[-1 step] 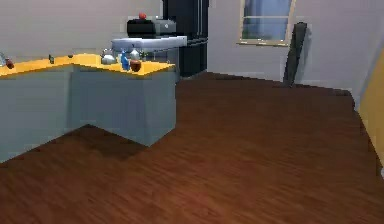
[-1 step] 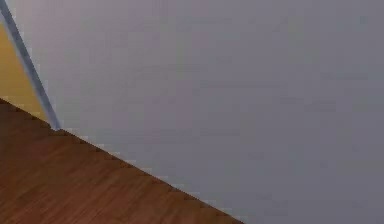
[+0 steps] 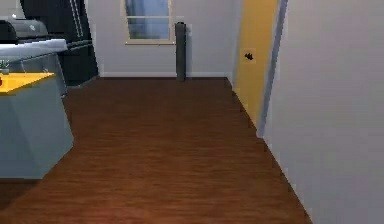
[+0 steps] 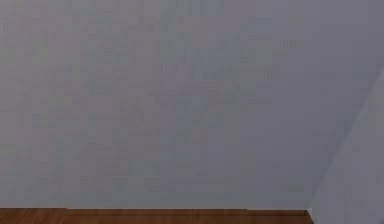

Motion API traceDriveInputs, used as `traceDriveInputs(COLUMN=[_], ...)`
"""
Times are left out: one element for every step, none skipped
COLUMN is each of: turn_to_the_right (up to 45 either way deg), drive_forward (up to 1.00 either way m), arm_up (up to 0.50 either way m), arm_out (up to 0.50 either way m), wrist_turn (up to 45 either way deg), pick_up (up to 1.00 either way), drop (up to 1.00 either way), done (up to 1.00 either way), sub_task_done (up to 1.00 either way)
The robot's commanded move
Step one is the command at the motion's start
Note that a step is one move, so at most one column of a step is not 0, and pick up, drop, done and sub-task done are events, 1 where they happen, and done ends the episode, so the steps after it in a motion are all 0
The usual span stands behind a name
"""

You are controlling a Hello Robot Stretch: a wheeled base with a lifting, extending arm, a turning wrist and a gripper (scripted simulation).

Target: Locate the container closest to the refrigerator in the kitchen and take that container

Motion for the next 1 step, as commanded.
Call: traceDriveInputs(turn_to_the_right=[0.0], drive_forward=[0.15], arm_up=[0.0], arm_out=[0.0], wrist_turn=[0.0], pick_up=[0.0], drop=[0.0], done=[0.0], sub_task_done=[0.0])
